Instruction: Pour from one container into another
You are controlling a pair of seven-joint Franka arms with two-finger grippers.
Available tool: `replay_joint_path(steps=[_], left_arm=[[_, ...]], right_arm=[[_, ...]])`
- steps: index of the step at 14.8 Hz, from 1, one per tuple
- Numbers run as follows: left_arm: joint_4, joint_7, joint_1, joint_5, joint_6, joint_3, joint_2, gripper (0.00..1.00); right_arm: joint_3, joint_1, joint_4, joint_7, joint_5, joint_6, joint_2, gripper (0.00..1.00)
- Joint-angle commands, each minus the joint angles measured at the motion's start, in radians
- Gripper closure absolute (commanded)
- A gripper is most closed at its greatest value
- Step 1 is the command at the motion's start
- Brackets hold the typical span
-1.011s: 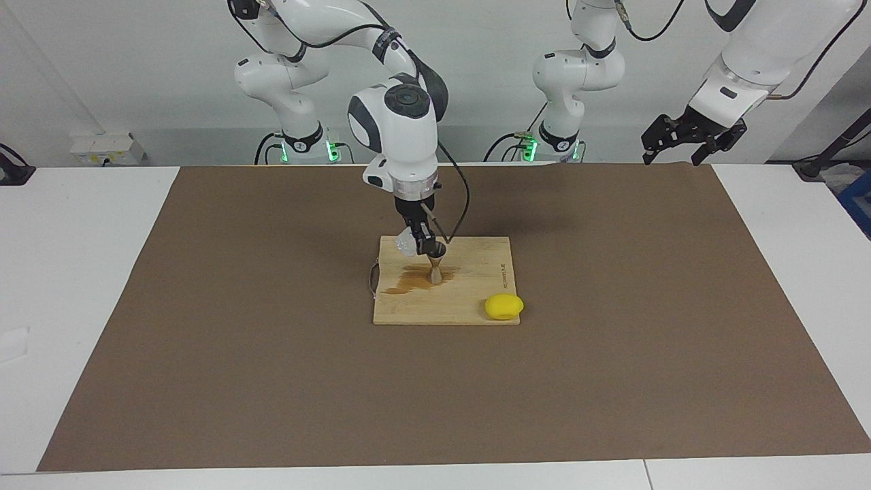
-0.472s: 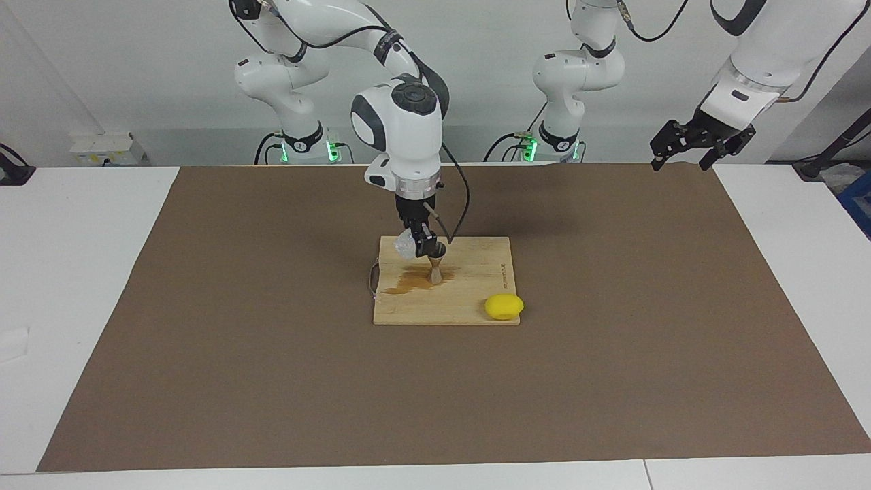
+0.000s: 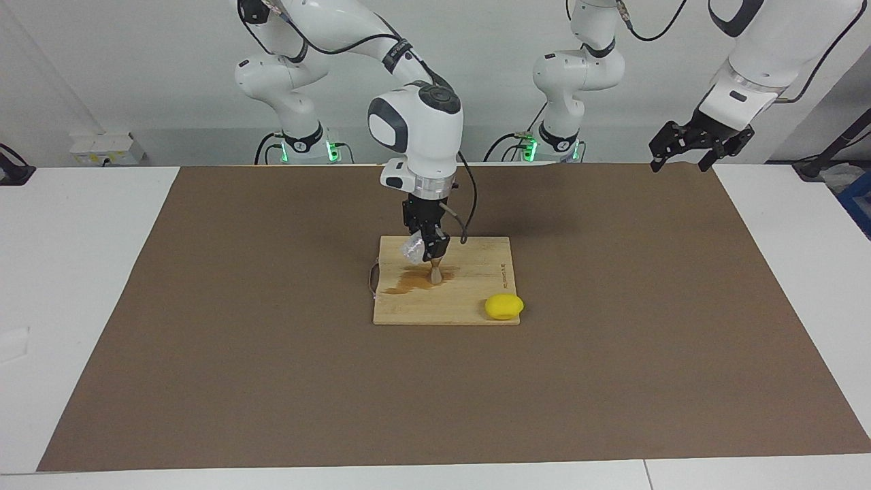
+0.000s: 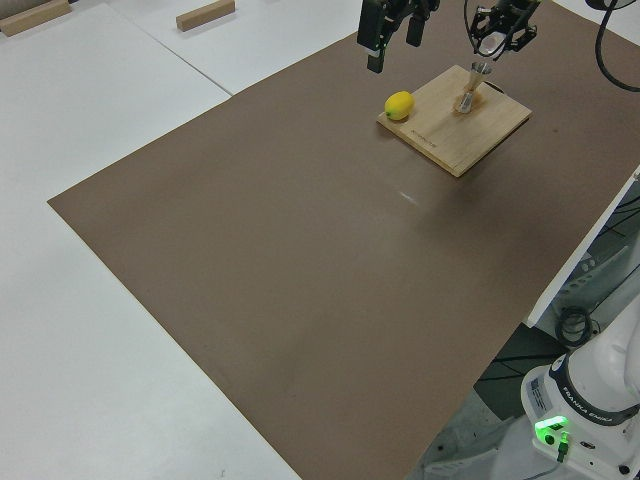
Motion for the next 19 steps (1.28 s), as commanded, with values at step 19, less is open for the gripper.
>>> replay_joint_path(steps=[19], left_arm=[[-0.042, -0.005, 0.008, 0.016, 0.027, -0.008, -0.033, 0.00]], right_arm=[[-0.001, -0.086, 0.048, -0.093, 0.329, -0.002, 0.000, 1.00]])
